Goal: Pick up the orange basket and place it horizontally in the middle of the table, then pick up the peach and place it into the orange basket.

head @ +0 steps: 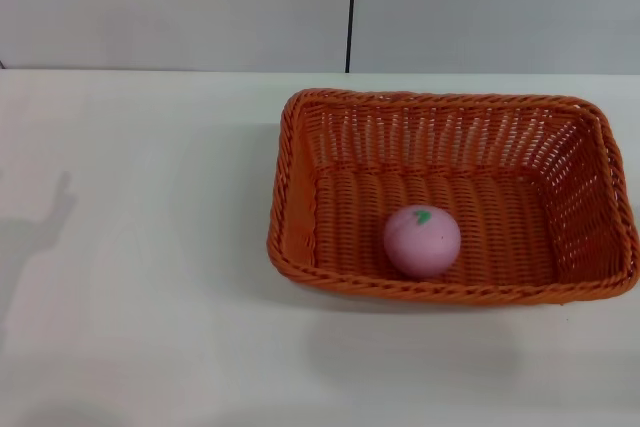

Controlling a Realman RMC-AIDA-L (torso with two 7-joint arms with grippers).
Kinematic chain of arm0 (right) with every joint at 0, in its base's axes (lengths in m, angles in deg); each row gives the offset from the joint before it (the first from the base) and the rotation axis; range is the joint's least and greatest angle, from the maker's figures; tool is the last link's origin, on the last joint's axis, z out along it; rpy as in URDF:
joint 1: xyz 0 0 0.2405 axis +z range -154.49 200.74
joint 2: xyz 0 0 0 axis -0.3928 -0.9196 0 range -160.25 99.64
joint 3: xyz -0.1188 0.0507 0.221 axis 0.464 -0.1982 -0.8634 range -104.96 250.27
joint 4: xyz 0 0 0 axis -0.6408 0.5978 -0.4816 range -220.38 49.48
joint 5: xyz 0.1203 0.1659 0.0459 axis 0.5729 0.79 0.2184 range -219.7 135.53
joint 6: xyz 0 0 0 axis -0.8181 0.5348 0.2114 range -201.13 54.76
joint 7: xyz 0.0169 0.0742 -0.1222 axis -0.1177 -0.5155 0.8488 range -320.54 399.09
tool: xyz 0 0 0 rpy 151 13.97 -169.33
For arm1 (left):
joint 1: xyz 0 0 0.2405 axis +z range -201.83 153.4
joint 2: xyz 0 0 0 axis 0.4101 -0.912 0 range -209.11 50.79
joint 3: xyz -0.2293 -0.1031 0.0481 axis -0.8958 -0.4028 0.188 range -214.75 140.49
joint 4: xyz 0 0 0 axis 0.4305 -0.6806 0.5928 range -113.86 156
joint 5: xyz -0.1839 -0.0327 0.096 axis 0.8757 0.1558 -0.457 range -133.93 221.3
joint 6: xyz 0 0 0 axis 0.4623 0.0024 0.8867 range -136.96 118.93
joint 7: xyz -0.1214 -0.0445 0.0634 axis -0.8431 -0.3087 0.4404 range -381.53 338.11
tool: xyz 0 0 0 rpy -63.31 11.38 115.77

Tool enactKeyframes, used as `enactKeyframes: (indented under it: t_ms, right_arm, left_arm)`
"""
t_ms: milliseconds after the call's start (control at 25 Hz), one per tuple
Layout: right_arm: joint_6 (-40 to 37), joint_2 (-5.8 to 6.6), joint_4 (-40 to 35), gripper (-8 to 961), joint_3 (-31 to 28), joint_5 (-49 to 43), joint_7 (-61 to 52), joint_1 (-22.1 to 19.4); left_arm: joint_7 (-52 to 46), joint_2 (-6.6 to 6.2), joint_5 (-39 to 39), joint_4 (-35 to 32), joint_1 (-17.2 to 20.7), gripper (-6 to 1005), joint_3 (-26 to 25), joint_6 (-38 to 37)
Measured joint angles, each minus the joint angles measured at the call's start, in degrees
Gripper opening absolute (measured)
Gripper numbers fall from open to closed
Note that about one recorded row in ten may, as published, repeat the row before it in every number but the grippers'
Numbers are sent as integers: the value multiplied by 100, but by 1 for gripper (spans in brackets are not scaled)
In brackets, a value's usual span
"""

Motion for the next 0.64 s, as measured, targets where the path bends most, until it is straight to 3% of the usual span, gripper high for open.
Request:
enactKeyframes:
  t_ms: [640]
  right_arm:
    - [33, 0, 144, 600, -3, 1, 182, 154]
  left_arm:
    - [-37, -21, 15, -57, 33, 849, -143, 7]
